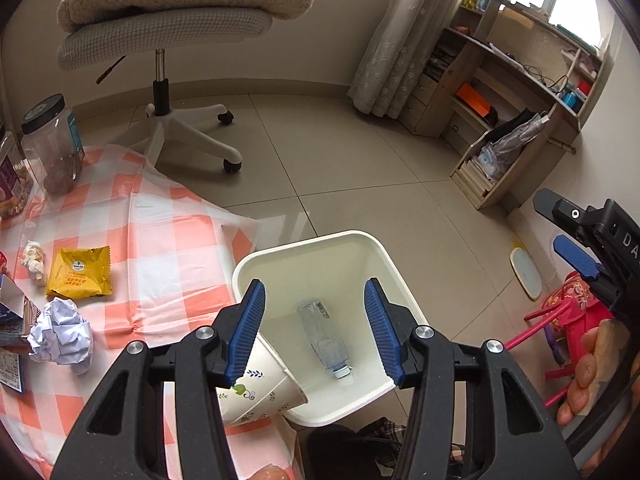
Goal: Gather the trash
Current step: 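Lower the paper cup into the white bin and open the left gripper, then move both open grippers back over the table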
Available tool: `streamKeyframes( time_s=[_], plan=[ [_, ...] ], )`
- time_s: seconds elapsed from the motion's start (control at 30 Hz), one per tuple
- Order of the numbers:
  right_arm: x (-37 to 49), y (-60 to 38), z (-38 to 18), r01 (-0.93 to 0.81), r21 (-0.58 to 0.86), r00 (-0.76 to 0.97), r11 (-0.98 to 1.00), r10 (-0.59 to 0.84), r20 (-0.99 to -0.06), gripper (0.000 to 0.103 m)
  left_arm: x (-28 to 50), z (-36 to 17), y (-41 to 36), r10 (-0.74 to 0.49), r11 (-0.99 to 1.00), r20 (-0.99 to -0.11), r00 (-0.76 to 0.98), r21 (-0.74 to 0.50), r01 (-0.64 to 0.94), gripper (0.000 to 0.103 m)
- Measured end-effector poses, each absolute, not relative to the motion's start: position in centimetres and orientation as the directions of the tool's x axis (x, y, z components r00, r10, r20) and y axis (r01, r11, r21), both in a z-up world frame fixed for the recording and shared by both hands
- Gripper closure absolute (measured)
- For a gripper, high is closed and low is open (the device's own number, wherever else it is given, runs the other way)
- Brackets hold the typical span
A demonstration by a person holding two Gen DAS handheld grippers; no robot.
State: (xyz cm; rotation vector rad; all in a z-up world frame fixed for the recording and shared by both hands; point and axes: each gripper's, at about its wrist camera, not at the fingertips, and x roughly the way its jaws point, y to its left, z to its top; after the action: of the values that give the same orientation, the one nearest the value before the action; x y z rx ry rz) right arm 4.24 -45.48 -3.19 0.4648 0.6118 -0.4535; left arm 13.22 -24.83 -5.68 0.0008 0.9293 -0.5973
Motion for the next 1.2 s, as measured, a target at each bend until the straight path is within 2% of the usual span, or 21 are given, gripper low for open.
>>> streamKeyframes(
  time_s=[0.1, 0.2, 0.23, 0.3, 0.43, 0.47, 0.57, 0.73, 0.8, 0.83, 0.9, 0.97, 1.2],
  plan=[
    [4.4, -45.0, -3.1, 0.524, 0.264, 0.729, 0.81, -0.266, -0.63, 0.016, 13.0, -4.8, -23.4, -0.472, 0.848, -0.741, 0.478, -0.233, 0.476, 0.049],
    [4.5, -44.7, -3.2, 0.514, 0.262, 0.731, 0.817, -0.257, -0.633, 0.016, 12.7, -4.5, -21.5, -0.439, 0.862, -0.757, 0.484, -0.204, 0.464, 0.036],
    [4.5, -44.6, -3.1, 0.51, 0.261, 0.732, 0.82, -0.254, -0.632, 0.016, 12.5, -4.8, -20.9, -0.411, 0.87, -0.776, 0.478, -0.176, 0.461, 0.028],
    [4.6, -44.4, -3.1, 0.503, 0.259, 0.734, 0.824, -0.25, -0.631, 0.014, 12.2, -6.4, -19.7, -0.339, 0.891, -0.825, 0.452, -0.127, 0.437, 0.022],
    [4.9, -43.6, -3.2, 0.487, 0.247, 0.734, 0.837, -0.239, -0.636, 0.014, 11.4, -11.1, -17.3, -0.246, 0.938, -0.885, 0.394, -0.116, 0.326, 0.022],
    [4.9, -43.5, -3.2, 0.485, 0.243, 0.734, 0.84, -0.24, -0.635, 0.014, 11.1, -12.4, -16.9, -0.195, 0.954, -0.897, 0.397, -0.079, 0.29, 0.022],
    [4.5, -43.5, -3.0, 0.487, 0.219, 0.734, 0.845, -0.26, -0.627, 0.012, 10.9, -15.1, -16.0, 0.049, 0.972, -0.894, 0.446, 0.146, 0.186, 0.022],
    [4.6, -44.3, -3.5, 0.497, 0.228, 0.72, 0.837, -0.251, -0.647, 0.011, 12.2, -18.6, -16.3, 0.139, 0.952, -0.925, 0.354, 0.223, 0.209, 0.022],
    [4.8, -44.4, -3.5, 0.497, 0.24, 0.719, 0.834, -0.241, -0.652, 0.011, 12.7, -18.3, -17.8, 0.136, 0.948, -0.908, 0.396, 0.235, 0.214, 0.022],
    [4.8, -44.3, -3.5, 0.496, 0.243, 0.721, 0.834, -0.239, -0.65, 0.011, 13.1, -17.7, -18.5, 0.089, 0.955, -0.903, 0.419, 0.197, 0.222, 0.022],
    [4.8, -44.1, -3.3, 0.495, 0.24, 0.724, 0.835, -0.243, -0.646, 0.011, 13.5, -15.8, -19.6, -0.1, 0.96, -0.894, 0.437, 0.028, 0.277, 0.022],
    [4.7, -44.1, -3.2, 0.498, 0.237, 0.725, 0.834, -0.249, -0.643, 0.011, 13.9, -13.8, -20.3, -0.208, 0.95, -0.872, 0.444, -0.071, 0.305, 0.022],
    [5.0, -43.6, -3.1, 0.496, 0.235, 0.728, 0.836, -0.253, -0.637, 0.011, 13.1, -8.3, -19.8, -0.261, 0.942, -0.793, 0.55, -0.086, 0.324, 0.022]
  ],
)
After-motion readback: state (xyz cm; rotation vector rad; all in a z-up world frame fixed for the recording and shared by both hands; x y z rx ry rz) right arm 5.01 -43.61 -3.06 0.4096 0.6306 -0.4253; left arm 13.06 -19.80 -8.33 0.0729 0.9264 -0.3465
